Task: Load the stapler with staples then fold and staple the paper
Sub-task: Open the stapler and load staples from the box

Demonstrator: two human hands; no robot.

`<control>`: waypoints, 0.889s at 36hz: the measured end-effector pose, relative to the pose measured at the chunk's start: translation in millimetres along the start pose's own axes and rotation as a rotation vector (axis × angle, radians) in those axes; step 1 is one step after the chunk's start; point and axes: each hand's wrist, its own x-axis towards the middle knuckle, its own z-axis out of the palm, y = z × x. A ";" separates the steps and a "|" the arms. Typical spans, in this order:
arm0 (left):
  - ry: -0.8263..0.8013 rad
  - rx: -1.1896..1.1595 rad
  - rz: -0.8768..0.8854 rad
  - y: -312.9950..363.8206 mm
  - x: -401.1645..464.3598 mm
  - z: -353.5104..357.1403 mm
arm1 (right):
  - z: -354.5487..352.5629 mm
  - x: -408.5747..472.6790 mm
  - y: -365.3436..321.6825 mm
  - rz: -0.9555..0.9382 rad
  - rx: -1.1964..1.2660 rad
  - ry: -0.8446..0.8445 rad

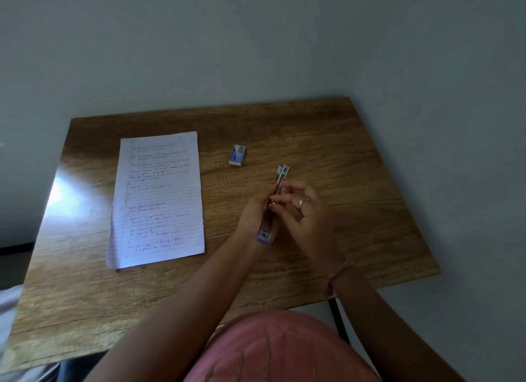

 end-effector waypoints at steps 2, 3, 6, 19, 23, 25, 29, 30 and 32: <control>-0.017 0.000 -0.011 2.0 -0.9 -0.7 | -2.7 1.9 -1.9 -0.008 0.045 -0.028; -0.023 -0.004 -0.015 3.2 -1.7 -1.0 | -4.8 3.1 -2.2 0.002 0.076 -0.053; -0.013 -0.061 -0.040 6.3 -1.9 -0.2 | -12.4 8.4 2.7 0.036 0.080 -0.049; -0.016 -0.063 -0.078 7.7 -8.0 -6.6 | -32.1 32.5 14.0 -0.213 -0.636 -0.141; -0.011 -0.044 -0.080 9.7 -9.1 -8.9 | -31.0 35.9 15.1 -0.257 -0.735 -0.181; -0.007 -0.034 -0.078 10.1 -9.3 -9.8 | -30.6 37.9 16.3 -0.278 -0.779 -0.208; -0.007 0.002 -0.082 11.0 -9.3 -12.8 | -28.4 42.2 17.1 -0.359 -0.835 -0.202; -0.007 0.011 -0.083 11.3 -9.3 -13.5 | -27.9 43.4 17.3 -0.373 -0.844 -0.203; -0.004 0.017 -0.088 12.0 -8.4 -14.9 | -27.7 45.6 18.1 -0.379 -0.838 -0.219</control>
